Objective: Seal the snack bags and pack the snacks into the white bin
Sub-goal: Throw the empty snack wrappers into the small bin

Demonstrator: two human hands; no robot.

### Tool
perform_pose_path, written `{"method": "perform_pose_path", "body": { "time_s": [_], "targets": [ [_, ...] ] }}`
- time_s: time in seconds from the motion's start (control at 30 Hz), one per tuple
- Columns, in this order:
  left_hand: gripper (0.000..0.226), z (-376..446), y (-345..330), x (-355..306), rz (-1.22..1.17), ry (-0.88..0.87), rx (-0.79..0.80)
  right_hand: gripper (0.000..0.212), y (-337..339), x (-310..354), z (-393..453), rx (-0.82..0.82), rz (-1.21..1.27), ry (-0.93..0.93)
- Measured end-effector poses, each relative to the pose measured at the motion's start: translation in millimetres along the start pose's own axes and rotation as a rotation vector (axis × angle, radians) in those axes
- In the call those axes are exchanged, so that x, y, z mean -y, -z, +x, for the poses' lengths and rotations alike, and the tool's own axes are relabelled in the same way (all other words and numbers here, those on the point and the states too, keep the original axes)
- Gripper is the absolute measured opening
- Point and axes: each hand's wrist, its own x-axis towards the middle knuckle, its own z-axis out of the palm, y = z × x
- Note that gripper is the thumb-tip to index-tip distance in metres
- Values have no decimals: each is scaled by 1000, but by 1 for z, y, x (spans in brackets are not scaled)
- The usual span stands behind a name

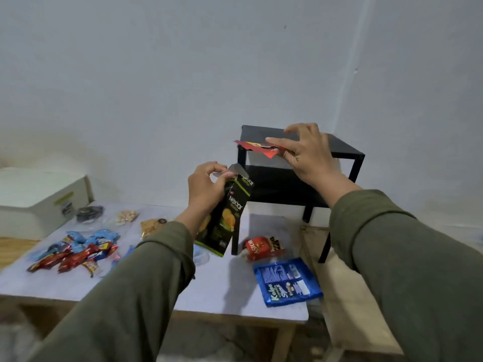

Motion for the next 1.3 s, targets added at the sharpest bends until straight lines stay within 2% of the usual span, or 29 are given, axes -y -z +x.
{"method": "perform_pose_path", "body": {
  "time_s": [0.17,0.4,0.57,0.83,1.13,1.3],
  "targets": [
    [5,-9,99,7,103,-42,-55,34,8,88,5,71,52,62],
    [6,-32,254,43,236,-2,-234,42,-25,243,39,140,298,210],
    [6,-58,367,81,362,94,-361,42,-74,359,53,190,503,328],
    [9,-114,527,146,618,330,-587,43,-165,548,68,360,727,580],
    [6,-142,668,204,887,525,-913,45,-248,759,96,520,943,892],
    [5,-165,731,238,920,639,-1035,44,-278,862,94,582,980,1038]
  ]
}}
